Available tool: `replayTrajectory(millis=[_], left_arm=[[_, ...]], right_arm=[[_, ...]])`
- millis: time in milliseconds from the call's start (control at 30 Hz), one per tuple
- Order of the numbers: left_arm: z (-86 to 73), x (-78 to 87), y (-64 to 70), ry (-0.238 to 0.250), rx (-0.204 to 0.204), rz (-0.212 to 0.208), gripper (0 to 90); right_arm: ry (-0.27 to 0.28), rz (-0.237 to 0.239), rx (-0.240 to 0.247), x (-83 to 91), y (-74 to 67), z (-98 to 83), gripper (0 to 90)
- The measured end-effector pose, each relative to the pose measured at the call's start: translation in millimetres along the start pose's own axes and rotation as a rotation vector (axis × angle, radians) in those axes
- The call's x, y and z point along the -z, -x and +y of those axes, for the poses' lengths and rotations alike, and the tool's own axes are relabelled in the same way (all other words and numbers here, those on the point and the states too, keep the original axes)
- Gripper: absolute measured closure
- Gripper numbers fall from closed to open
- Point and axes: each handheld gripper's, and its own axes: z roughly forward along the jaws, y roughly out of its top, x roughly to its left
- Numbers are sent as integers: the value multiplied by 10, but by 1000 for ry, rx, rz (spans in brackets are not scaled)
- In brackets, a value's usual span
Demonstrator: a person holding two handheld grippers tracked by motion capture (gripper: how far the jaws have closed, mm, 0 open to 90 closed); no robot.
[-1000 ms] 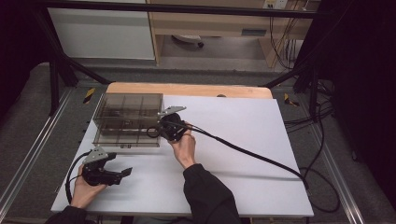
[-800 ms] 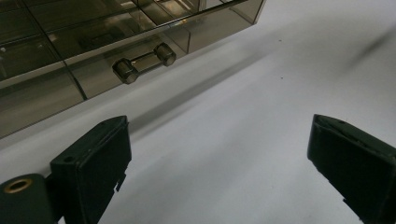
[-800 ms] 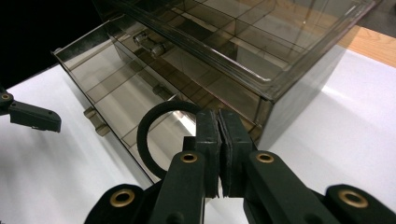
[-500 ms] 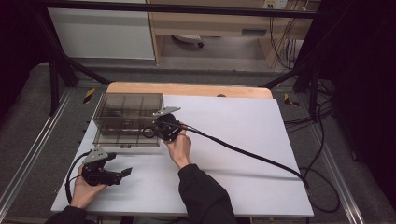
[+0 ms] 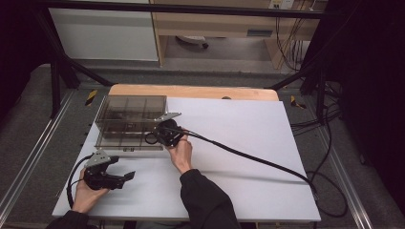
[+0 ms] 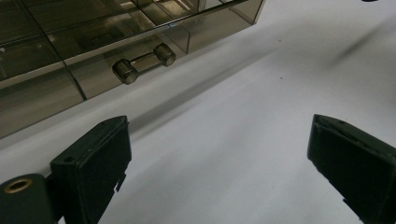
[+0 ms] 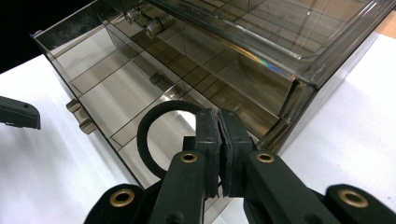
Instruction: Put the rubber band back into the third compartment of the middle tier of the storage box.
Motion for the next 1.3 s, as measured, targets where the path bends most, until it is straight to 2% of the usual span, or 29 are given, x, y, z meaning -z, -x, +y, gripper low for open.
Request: replayTrajectory(millis=[433, 767, 1000, 1300], left_arm=[[0, -5, 1, -1, -2, -1, 59], [-1, -1, -2, -1, -3, 0, 59], [-2, 0, -2, -2, 1, 1, 59], [0, -1, -1, -4, -2, 2, 59]], right_arm=[[-7, 15, 1, -54, -9, -40, 865], [-3, 32, 18, 30, -20, -9, 769], [-2, 31, 50, 203, -43, 37, 644], [18, 33, 38, 476, 42, -4, 419]])
